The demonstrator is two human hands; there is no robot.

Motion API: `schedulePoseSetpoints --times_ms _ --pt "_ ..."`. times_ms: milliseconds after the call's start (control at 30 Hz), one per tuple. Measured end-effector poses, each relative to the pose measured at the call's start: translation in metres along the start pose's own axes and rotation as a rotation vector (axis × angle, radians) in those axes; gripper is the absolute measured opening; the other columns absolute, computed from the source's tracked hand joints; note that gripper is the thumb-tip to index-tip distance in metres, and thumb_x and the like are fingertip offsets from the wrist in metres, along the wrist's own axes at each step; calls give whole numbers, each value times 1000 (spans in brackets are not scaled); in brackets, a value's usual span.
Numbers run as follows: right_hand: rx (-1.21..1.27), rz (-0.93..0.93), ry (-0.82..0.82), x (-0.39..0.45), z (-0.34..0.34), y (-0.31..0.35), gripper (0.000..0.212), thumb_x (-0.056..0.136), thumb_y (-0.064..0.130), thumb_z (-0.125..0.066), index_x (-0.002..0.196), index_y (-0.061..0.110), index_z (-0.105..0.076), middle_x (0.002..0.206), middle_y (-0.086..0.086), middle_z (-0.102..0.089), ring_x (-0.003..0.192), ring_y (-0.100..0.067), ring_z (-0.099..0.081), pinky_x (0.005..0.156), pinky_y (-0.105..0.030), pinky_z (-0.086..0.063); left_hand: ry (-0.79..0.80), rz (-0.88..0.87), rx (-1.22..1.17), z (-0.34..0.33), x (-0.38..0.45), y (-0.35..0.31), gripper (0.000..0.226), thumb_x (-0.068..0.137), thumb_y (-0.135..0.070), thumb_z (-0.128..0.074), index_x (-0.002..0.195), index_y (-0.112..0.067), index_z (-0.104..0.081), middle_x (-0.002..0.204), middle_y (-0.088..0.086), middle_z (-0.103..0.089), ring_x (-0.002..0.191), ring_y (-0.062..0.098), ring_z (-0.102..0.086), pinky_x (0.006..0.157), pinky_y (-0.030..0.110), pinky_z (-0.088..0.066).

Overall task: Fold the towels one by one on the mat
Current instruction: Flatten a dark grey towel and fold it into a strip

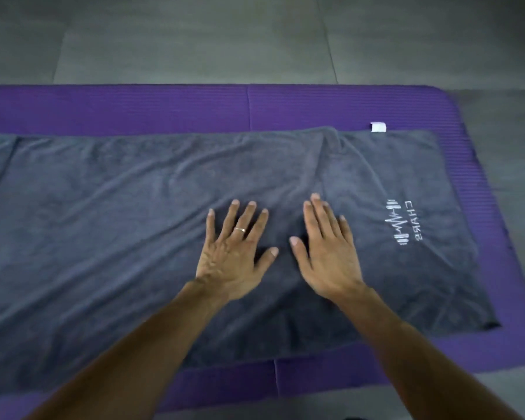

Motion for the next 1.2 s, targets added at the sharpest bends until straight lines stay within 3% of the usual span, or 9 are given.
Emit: schedulePoseSetpoints --times_ms 200,300,400,600,700,800,967,1067,1200 --pt "-63 -378 -31 -69 19 -128 71 95 50 -26 151 6 -27 158 -18 -22 145 -36 -23 113 -60 -25 -6 74 24 -1 -6 -33 70 94 -49 -31 151 -8 -25 160 10 -17 148 34 -6 115 63 -2" --pt "-23 -246 -32 -82 19 -97 69 94 47 -30 150 6 -29 159 -16 -22 146 -32 -23 115 -53 -24 -15 -127 -112 -9 -22 -111 63 92 -46 -35 144 -11 -42 153 7 -37 145 30 -25 113 62 -20" --pt "-87 -108 105 -121 0 -90 66 94 51 -28 151 18 -29 161 -3 -20 148 -21 -19 116 -53 -22 88 -146 -20 -35 -33 -139 70 91 -56 -30 147 -16 -36 155 7 -32 146 31 -20 114 63 -13" --pt "-6 -605 23 -180 42 -224 71 95 53 -28 153 12 -21 159 -16 -20 145 -35 -20 115 -53 -18 93 -174 53 -32 -31 -161 71 92 -50 -22 149 -8 -29 158 12 -23 147 34 -13 116 61 -7" --pt "65 -895 -88 -205 63 -260 54 92 32 -54 138 6 -42 138 -24 -46 125 -43 -43 100 -52 -37 102 -307 -59 -31 -33 -206 69 92 -49 -22 151 -12 -26 160 8 -20 148 29 -9 118 54 -9" --pt "226 -1052 -108 -212 66 -275 20 90 17 -52 108 11 -58 104 -13 -61 100 -38 -58 84 -39 -45 166 -330 -41 -43 -29 -226 68 96 -52 -12 154 -18 -6 163 3 1 148 26 10 118 52 6" --pt "368 -1144 -190 -223 82 -288 23 88 -3 -44 102 5 -61 91 -12 -60 91 -32 -59 75 -26 -39 170 -347 8 -52 -29 -230 73 91 -55 -1 153 -18 -14 162 3 -8 149 27 6 117 55 7" --pt "163 -992 -248 -215 93 -276 18 83 1 -48 96 8 -57 97 -16 -59 92 -36 -55 77 -37 -42 139 -357 30 -55 -30 -229 67 95 -53 -10 151 -17 -18 160 5 -18 149 28 -2 117 58 1" --pt "48 -420 -172 -169 59 -195 45 91 30 -47 132 12 -52 139 -14 -49 127 -34 -46 101 -47 -39 134 -368 65 -59 -33 -229 69 94 -54 -22 150 -14 -26 158 8 -24 148 30 -12 115 61 -9"
Point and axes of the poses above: each hand's wrist, its own x-axis towards the middle knuckle, its own z-axis out of the back of the hand, y = z × x, the point moved 10 cm from there along x, towards the middle knuckle
